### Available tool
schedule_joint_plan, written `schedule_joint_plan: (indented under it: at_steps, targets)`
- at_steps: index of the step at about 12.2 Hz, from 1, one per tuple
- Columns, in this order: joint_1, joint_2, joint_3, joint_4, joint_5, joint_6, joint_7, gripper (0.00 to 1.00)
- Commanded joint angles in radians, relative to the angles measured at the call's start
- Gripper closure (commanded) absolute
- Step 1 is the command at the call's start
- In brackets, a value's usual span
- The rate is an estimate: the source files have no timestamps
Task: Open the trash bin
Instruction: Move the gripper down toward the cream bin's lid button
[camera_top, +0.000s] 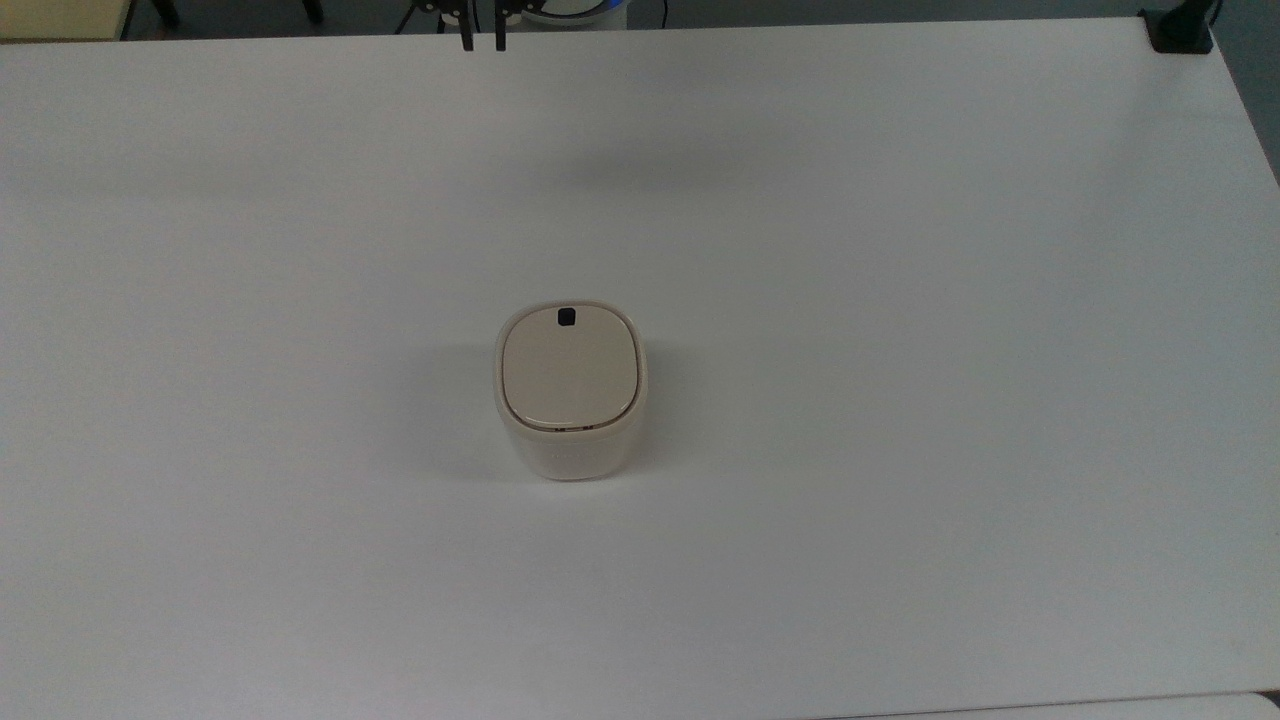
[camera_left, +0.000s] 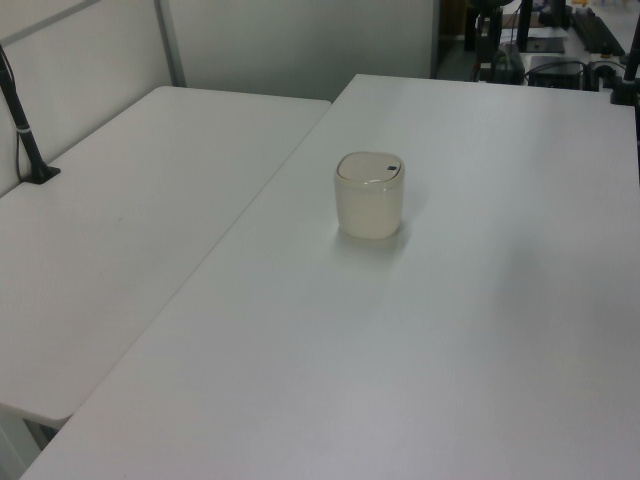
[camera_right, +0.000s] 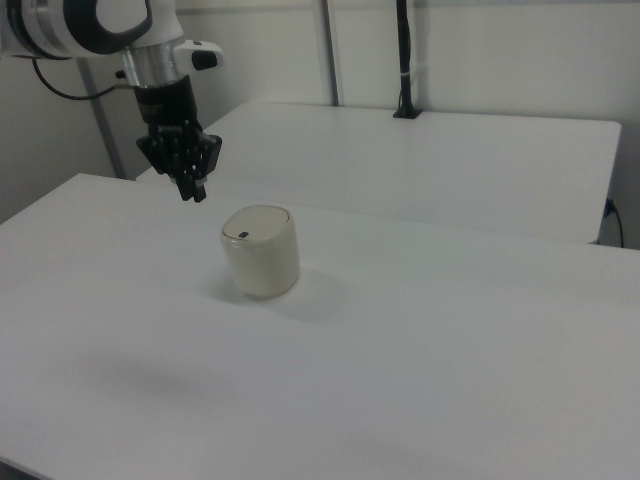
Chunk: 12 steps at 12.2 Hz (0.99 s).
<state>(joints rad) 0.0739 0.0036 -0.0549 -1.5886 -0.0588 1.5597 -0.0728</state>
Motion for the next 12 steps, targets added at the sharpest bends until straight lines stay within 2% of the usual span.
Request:
schedule_joint_plan:
  at_steps: [1, 6, 10, 12]
  targets:
    - [0.017, 0.024, -0.019, -0.014, 0.058, 0.139, -0.010, 1.00]
    - [0.040, 0.130, -0.008, -0.013, 0.073, 0.338, -0.004, 1.00]
    - [0.082, 0.238, -0.010, -0.013, 0.063, 0.508, 0.085, 1.00]
    - [0.086, 0.282, -0.010, -0.013, 0.057, 0.542, 0.117, 1.00]
